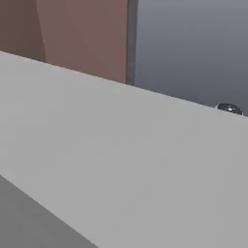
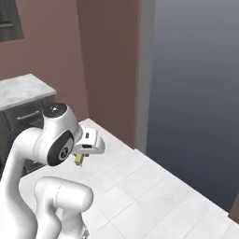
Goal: Pick the egg and butter from the fridge and place them by the bowl for mixing.
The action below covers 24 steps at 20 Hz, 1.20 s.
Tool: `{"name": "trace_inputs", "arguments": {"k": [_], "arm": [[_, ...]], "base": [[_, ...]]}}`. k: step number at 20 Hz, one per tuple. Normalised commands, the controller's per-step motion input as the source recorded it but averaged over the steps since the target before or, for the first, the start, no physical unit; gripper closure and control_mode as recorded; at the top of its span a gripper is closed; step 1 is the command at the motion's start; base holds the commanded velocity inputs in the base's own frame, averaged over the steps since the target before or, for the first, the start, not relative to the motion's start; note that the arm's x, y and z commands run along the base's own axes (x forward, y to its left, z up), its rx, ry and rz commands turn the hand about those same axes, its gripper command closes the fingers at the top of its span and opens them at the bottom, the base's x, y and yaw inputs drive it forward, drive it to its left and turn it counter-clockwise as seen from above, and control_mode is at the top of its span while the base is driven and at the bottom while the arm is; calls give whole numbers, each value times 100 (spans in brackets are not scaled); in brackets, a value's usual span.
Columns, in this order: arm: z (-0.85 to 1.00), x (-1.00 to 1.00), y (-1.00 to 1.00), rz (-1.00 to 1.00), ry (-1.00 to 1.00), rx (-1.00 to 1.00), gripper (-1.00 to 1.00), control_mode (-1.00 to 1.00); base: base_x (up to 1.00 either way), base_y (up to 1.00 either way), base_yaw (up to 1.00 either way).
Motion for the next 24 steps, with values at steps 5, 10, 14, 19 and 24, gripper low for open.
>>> {"name": "trace_inputs", "arguments": {"k": [5, 10, 14, 19, 24], "arm": [[0, 0, 0, 0, 0, 0, 100, 100], [0, 0, 0, 0, 0, 0, 100, 100], [0, 0, 0, 0, 0, 0, 100, 100], [0, 0, 0, 0, 0, 0, 100, 100], [0, 0, 0, 0, 0, 0, 100, 100]], "base": [[32, 26, 65], [64, 18, 49], [76, 13, 42], [77, 11, 43], [74, 22, 37]]}}
